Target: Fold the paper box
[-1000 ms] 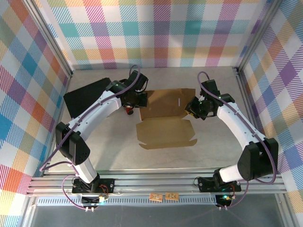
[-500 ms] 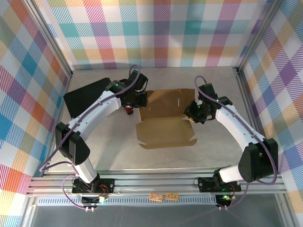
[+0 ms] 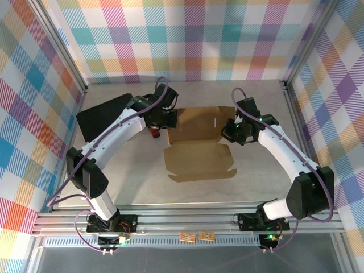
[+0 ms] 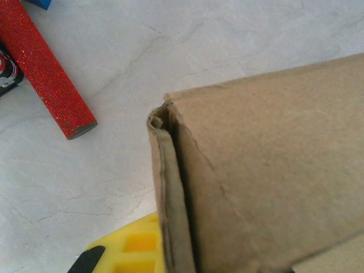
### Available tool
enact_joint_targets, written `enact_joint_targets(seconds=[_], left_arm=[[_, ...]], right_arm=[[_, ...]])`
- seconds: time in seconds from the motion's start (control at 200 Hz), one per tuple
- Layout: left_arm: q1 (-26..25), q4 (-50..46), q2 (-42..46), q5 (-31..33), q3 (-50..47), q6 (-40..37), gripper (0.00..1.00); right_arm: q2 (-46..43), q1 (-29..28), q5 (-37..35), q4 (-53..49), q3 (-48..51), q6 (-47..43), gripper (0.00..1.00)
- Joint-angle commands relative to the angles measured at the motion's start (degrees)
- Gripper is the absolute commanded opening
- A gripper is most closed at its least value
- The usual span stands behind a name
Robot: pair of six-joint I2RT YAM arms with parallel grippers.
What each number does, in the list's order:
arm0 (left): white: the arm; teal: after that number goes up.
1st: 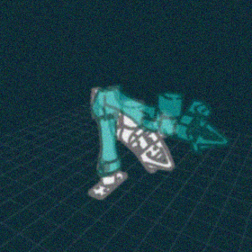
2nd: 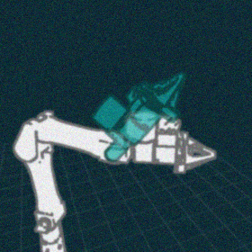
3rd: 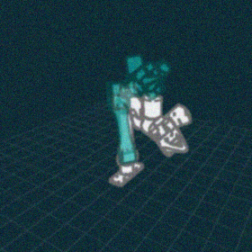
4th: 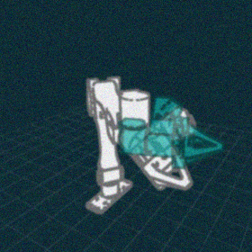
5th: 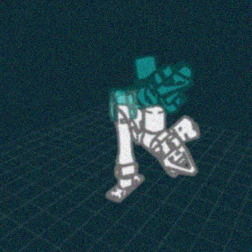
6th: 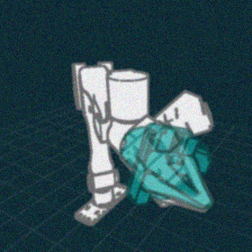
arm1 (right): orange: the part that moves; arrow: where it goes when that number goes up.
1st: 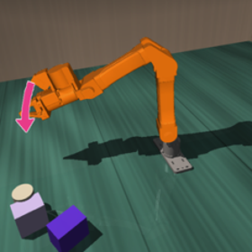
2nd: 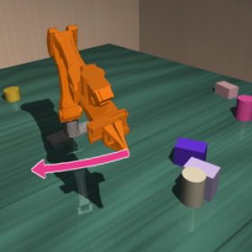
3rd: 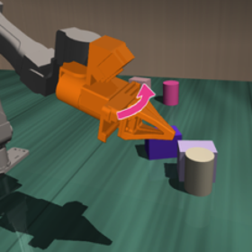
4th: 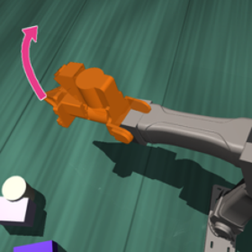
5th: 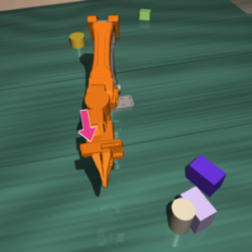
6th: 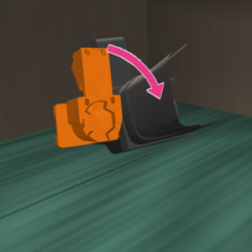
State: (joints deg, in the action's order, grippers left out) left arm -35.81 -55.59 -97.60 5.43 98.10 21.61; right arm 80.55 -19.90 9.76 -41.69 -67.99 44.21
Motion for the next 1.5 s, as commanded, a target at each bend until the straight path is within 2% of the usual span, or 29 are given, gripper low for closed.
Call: enact_joint_targets(seconds=[0.0,0.315,0.495,0.74,0.925,0.97,1.045,1.1,1.16,1.215,1.255,1.385,1.495], left_arm=[[-0.22,-1.03,-0.70,-0.37,2.58,-0.02,0.00],[-0.22,-1.89,-2.14,-0.51,5.08,0.72,0.00],[-0.13,-1.68,-2.29,-0.93,5.17,0.97,0.00],[-0.12,-1.12,-2.24,-1.73,5.51,1.25,0.00],[-0.05,-1.45,-2.42,-1.72,5.65,1.05,0.00],[-0.07,-1.37,-2.33,-1.75,5.56,0.96,0.00],[-0.10,-1.16,-2.24,-2.04,5.28,0.64,0.00],[-0.04,-1.25,-2.24,-2.10,5.17,0.15,0.00],[-0.05,-1.38,-2.20,-2.33,5.10,-0.23,0.00],[-0.05,-1.62,-2.24,-2.47,5.03,-0.56,0.00],[0.04,-1.62,-2.15,-2.78,4.91,-0.83,0.00],[1.20,-1.15,-1.41,-5.32,4.22,-0.45,0.00],[2.78,-0.74,-0.61,-8.63,3.50,0.36,0.00]], right_arm=[[1.22,-2.65,-4.31,-2.96,-4.29,-4.33,0.00],[6.04,-12.33,-15.06,-7.46,-11.64,-15.70,0.00],[7.07,-16.55,-17.00,-5.88,-12.79,-22.48,0.01],[8.45,-18.68,-16.69,-4.28,-12.96,-26.22,0.02],[10.19,-21.21,-20.71,-5.62,-14.57,-31.84,0.05],[10.18,-21.25,-21.49,-5.94,-15.02,-32.98,0.07],[9.40,-21.23,-23.27,-6.61,-16.30,-34.62,0.19],[8.40,-21.15,-24.09,-7.10,-18.02,-35.69,0.34],[6.90,-20.41,-24.70,-7.75,-20.64,-35.88,0.50],[5.48,-18.09,-22.87,-8.50,-23.47,-34.82,0.58],[4.03,-15.36,-20.15,-8.76,-25.30,-33.45,0.61],[-1.21,-3.37,-5.00,-5.03,-26.47,-29.43,0.66],[-2.41,6.51,0.90,-3.45,-24.15,-26.08,0.65]])
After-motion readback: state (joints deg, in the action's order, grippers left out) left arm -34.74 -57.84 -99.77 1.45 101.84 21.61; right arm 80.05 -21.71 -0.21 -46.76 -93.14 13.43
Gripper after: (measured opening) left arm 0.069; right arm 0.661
